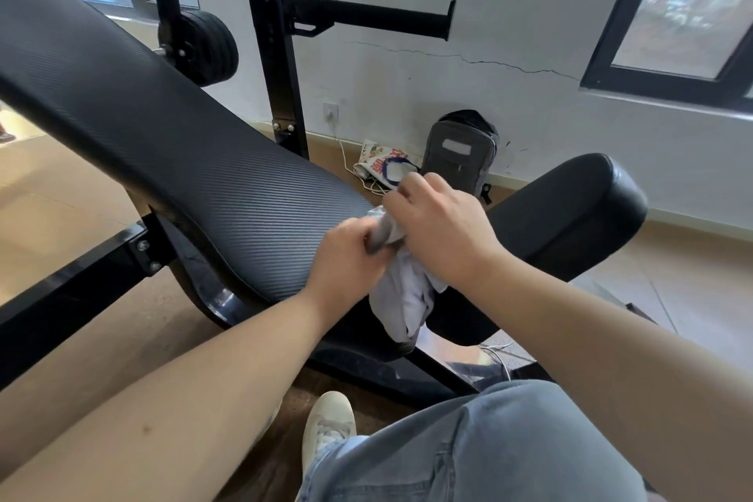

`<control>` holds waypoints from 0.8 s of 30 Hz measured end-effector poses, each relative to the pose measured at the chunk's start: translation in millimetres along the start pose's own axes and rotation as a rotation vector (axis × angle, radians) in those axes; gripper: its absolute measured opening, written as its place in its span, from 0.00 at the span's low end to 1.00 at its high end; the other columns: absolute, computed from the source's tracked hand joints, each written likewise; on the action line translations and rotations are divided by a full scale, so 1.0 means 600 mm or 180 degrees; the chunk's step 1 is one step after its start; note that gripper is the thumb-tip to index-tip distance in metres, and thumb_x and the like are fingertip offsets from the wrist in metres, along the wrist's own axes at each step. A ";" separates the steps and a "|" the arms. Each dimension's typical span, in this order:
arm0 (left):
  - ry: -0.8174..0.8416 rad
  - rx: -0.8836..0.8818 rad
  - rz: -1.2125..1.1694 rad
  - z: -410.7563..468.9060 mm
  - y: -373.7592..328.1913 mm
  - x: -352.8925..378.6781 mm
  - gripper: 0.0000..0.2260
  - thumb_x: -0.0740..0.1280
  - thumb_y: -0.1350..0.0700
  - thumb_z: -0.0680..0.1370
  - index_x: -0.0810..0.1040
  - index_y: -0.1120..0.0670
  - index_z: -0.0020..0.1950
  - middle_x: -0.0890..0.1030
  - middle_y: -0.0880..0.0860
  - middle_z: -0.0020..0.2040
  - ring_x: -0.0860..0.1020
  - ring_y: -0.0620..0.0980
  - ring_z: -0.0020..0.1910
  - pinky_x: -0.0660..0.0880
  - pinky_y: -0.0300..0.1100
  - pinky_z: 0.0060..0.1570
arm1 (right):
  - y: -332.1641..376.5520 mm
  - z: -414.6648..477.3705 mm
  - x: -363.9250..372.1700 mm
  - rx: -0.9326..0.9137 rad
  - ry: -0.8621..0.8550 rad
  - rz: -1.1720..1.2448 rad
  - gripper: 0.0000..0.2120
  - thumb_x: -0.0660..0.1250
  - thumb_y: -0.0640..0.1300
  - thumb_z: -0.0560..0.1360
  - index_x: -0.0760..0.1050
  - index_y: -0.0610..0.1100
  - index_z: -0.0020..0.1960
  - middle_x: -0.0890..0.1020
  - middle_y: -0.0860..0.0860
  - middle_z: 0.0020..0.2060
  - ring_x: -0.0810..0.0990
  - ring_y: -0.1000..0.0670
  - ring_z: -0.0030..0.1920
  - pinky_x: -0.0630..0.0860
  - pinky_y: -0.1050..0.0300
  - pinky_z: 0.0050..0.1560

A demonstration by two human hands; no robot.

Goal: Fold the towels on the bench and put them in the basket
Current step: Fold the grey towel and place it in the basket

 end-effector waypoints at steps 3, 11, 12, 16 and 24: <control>-0.0128 -0.0926 -0.0280 0.010 0.012 -0.023 0.06 0.68 0.50 0.76 0.77 0.49 0.41 0.79 0.47 0.38 0.76 0.47 0.39 0.71 0.43 0.37 | 0.007 -0.006 0.017 0.0198 0.0411 0.0045 0.09 0.70 0.39 0.70 0.74 0.43 0.49 0.75 0.44 0.47 0.75 0.41 0.45 0.74 0.50 0.30; -0.0041 -0.1600 -0.0009 0.002 0.076 -0.061 0.16 0.68 0.56 0.75 0.73 0.50 0.62 0.76 0.50 0.56 0.76 0.52 0.54 0.72 0.43 0.44 | -0.033 -0.049 0.075 0.1274 0.2065 0.0894 0.10 0.61 0.48 0.75 0.74 0.47 0.54 0.73 0.46 0.53 0.77 0.40 0.52 0.79 0.46 0.49; 0.0050 -0.1296 0.0102 0.003 0.074 -0.060 0.24 0.69 0.59 0.73 0.70 0.49 0.68 0.74 0.51 0.60 0.75 0.52 0.57 0.73 0.44 0.51 | -0.029 -0.050 0.080 0.1229 0.2181 0.1006 0.13 0.62 0.49 0.75 0.73 0.46 0.58 0.72 0.46 0.54 0.77 0.40 0.52 0.79 0.45 0.50; 0.0600 0.0279 0.0722 0.006 0.035 -0.044 0.36 0.72 0.56 0.69 0.65 0.47 0.76 0.66 0.53 0.71 0.68 0.54 0.68 0.68 0.51 0.68 | -0.015 -0.050 0.087 0.1101 0.1942 0.1298 0.18 0.65 0.47 0.75 0.69 0.47 0.64 0.71 0.45 0.59 0.77 0.38 0.54 0.78 0.44 0.51; 0.0883 0.0356 0.1321 0.006 0.019 -0.024 0.22 0.68 0.52 0.77 0.72 0.45 0.71 0.76 0.51 0.61 0.76 0.56 0.58 0.75 0.49 0.53 | -0.006 -0.043 0.097 0.1251 0.1423 0.2011 0.24 0.63 0.42 0.77 0.68 0.51 0.73 0.71 0.46 0.68 0.72 0.42 0.66 0.73 0.48 0.62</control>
Point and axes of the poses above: each hand's wrist, its own z-axis towards the middle knuckle, its own x-axis out of the palm, y = z × x, the point moved 3 cm from there along z, towards the middle knuckle
